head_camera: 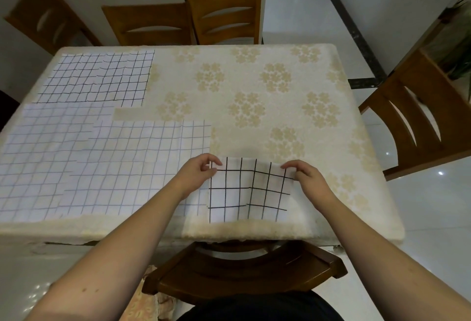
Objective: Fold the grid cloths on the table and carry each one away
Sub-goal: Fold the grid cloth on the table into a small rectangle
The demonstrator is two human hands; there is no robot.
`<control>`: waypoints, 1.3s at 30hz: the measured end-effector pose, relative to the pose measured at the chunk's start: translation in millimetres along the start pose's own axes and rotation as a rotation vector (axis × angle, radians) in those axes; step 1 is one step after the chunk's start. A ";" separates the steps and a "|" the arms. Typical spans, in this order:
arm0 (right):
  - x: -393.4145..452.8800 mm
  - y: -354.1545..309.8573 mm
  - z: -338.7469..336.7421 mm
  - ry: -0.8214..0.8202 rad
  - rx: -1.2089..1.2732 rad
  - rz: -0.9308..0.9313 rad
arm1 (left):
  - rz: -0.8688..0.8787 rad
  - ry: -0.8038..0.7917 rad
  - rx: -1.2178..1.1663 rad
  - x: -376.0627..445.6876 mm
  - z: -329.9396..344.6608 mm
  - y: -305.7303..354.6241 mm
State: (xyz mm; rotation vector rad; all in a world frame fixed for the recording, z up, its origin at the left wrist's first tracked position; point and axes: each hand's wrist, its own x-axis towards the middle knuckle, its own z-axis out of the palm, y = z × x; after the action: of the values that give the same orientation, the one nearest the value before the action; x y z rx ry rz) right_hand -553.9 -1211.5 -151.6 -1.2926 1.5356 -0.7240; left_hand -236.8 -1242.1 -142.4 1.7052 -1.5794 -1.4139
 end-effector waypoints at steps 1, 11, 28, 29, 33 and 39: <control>-1.2 -2.2 0.6 0.004 0.029 -0.004 | 0.019 0.009 -0.006 0.0 0.1 2.7; 6.1 -12.2 3.9 -0.122 -0.231 -0.125 | 0.215 -0.148 0.223 -7.5 -0.7 56.8; 18.1 -31.3 6.1 -0.264 -0.452 -0.198 | 0.296 -0.268 0.319 -19.6 12.4 95.5; 17.5 -31.5 6.0 -0.253 -0.461 -0.202 | 0.292 -0.280 0.298 -20.9 14.0 95.4; 15.1 -29.8 3.4 -0.181 -0.510 -0.225 | 0.221 -0.420 0.224 -25.4 18.1 90.9; 9.0 -31.5 -2.9 -0.030 -0.437 -0.224 | 0.196 -0.262 0.183 -18.3 32.7 63.9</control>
State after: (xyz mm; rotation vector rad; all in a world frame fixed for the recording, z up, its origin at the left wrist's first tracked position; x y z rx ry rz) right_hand -544.3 -1228.7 -125.2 -1.8135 1.5935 -0.5168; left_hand -292.9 -1232.1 -95.0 1.4563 -2.0136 -1.4780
